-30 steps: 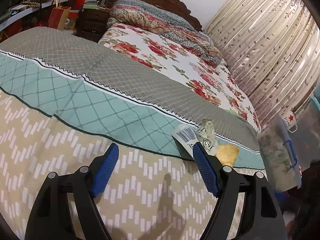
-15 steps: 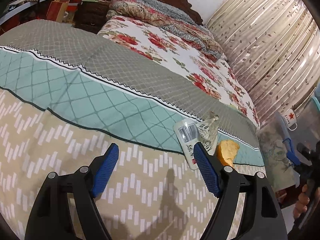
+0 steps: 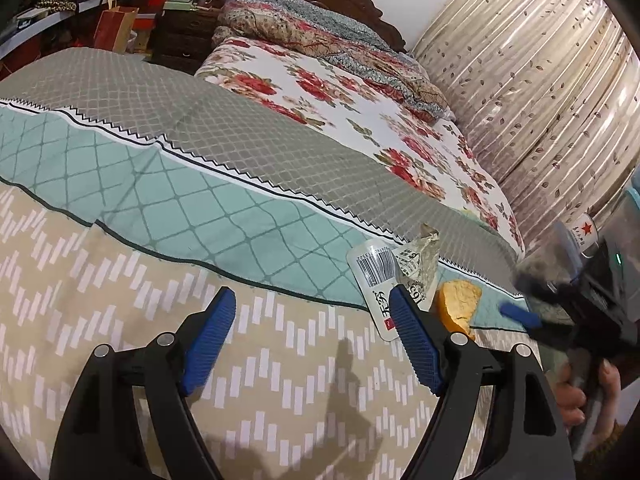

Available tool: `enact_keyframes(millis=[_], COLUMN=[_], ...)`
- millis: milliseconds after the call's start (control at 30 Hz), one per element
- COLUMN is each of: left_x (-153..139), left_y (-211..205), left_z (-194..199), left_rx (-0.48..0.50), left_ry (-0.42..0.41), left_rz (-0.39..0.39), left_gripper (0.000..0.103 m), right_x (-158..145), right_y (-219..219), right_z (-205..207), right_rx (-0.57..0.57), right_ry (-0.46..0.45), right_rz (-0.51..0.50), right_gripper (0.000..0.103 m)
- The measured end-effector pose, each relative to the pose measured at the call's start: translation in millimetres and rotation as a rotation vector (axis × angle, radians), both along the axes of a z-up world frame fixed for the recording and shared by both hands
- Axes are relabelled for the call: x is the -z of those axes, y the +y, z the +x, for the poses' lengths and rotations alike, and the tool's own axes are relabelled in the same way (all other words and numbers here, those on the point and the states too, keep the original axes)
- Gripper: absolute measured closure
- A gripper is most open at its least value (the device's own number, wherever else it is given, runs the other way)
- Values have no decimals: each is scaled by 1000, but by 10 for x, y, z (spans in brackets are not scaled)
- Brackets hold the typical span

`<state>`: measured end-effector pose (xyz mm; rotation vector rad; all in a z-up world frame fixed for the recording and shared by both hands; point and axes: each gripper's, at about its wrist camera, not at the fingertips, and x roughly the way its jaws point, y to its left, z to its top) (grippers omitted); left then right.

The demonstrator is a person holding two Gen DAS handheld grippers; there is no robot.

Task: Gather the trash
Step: 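Move both tools to the white receipt and orange chip at the bed edge, then grasp the white receipt with the left tool while the right tool grasps the orange chip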

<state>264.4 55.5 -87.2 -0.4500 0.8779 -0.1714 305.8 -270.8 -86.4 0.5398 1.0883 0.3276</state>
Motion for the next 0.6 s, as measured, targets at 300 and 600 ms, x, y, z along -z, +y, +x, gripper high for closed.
enact_keyframes(millis=[300, 600], left_x=[19, 33], left_y=[-37, -40], left_z=[22, 22], left_rx=[19, 68], left_ry=[6, 9], left_rz=[9, -69], left_gripper=[28, 18], right_x=[183, 161], right_y=[830, 1078], right_z=[585, 472], right_rx=[-114, -229], right_ry=[29, -19], right_rz=[-93, -110], right_gripper=[29, 38])
